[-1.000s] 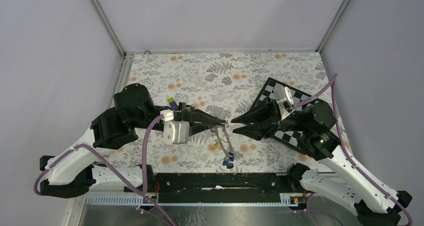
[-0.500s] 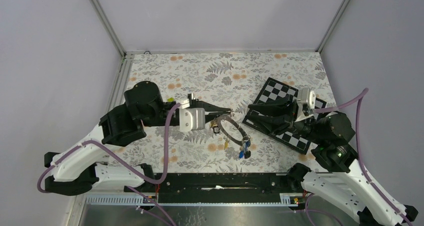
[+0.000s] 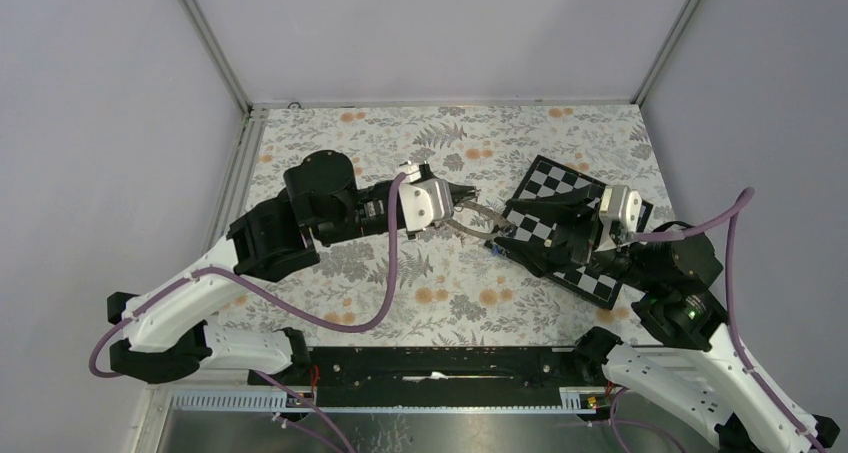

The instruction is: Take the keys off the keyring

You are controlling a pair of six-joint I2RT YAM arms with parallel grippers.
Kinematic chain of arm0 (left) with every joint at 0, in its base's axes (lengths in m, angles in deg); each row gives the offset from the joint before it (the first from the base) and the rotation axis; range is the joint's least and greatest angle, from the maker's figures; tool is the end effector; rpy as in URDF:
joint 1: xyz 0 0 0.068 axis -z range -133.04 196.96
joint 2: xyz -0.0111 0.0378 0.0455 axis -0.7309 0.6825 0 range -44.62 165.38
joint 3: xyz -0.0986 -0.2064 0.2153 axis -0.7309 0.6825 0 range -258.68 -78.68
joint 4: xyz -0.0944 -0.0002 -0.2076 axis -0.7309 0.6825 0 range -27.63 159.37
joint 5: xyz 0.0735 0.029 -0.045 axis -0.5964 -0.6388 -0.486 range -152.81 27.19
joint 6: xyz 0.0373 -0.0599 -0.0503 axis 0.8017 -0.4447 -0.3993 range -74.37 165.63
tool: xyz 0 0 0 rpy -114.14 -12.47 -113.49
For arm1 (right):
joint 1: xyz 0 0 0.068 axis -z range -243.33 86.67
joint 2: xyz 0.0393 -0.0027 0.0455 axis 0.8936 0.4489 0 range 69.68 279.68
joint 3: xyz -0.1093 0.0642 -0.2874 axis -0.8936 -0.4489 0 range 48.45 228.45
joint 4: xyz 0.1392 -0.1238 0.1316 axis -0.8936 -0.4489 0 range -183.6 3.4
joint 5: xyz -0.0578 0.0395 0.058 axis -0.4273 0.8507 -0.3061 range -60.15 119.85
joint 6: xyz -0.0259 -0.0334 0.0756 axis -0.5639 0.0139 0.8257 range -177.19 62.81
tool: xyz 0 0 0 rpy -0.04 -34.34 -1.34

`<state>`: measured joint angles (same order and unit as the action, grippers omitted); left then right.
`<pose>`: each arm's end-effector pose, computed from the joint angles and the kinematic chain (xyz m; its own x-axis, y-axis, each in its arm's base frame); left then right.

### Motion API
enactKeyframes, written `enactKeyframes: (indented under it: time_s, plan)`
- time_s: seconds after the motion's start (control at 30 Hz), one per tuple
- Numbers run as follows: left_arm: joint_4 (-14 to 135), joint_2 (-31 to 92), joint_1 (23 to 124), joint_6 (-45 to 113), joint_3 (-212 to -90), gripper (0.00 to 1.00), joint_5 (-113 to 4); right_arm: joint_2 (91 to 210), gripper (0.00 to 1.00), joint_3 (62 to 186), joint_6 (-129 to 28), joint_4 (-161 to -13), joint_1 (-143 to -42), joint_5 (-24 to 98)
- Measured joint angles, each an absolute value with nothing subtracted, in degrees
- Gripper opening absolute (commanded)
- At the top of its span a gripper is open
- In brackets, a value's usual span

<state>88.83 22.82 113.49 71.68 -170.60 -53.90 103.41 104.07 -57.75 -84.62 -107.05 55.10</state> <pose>0.0758 -0.2041 0.5326 0.4126 0.1388 -0.9003 0.8756 0.2121 0.4340 0.0264 0.0704 0.4753 0.3013 0.2759 -0.9128 -0.9042 0.3867 -0.1815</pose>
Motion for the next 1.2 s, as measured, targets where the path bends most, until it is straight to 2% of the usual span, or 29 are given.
enactKeyframes:
  time_s: [0.17,0.33,0.47,0.67,0.8,1.03,1.2]
  plan:
    - [88.70,22.87,113.49,71.37,-171.34,0.00,-54.01,103.52,0.69,103.94,-65.77,-84.80,-107.05,56.06]
    - [88.46,22.87,113.49,71.00,-171.82,0.00,-53.64,104.90,0.84,103.94,-71.82,-84.62,-107.05,56.59]
    - [88.42,22.91,113.49,70.74,-172.11,0.00,-53.40,107.22,0.91,103.92,-73.48,-83.33,-107.05,57.24]
    - [88.33,23.52,113.49,70.54,-172.85,0.00,-53.01,108.83,0.92,103.33,-73.46,-79.09,-107.05,57.53]
    - [88.37,24.22,113.49,70.21,-173.40,0.00,-52.77,109.18,0.88,102.80,-73.48,-76.38,-107.05,57.62]
    - [88.39,24.90,113.49,69.62,-173.59,0.00,-52.31,111.59,0.65,102.80,-75.10,-75.16,-107.03,58.34]
    - [88.37,24.99,113.49,69.53,-173.99,0.00,-51.96,112.18,0.52,102.80,-76.94,-75.84,-107.05,58.82]
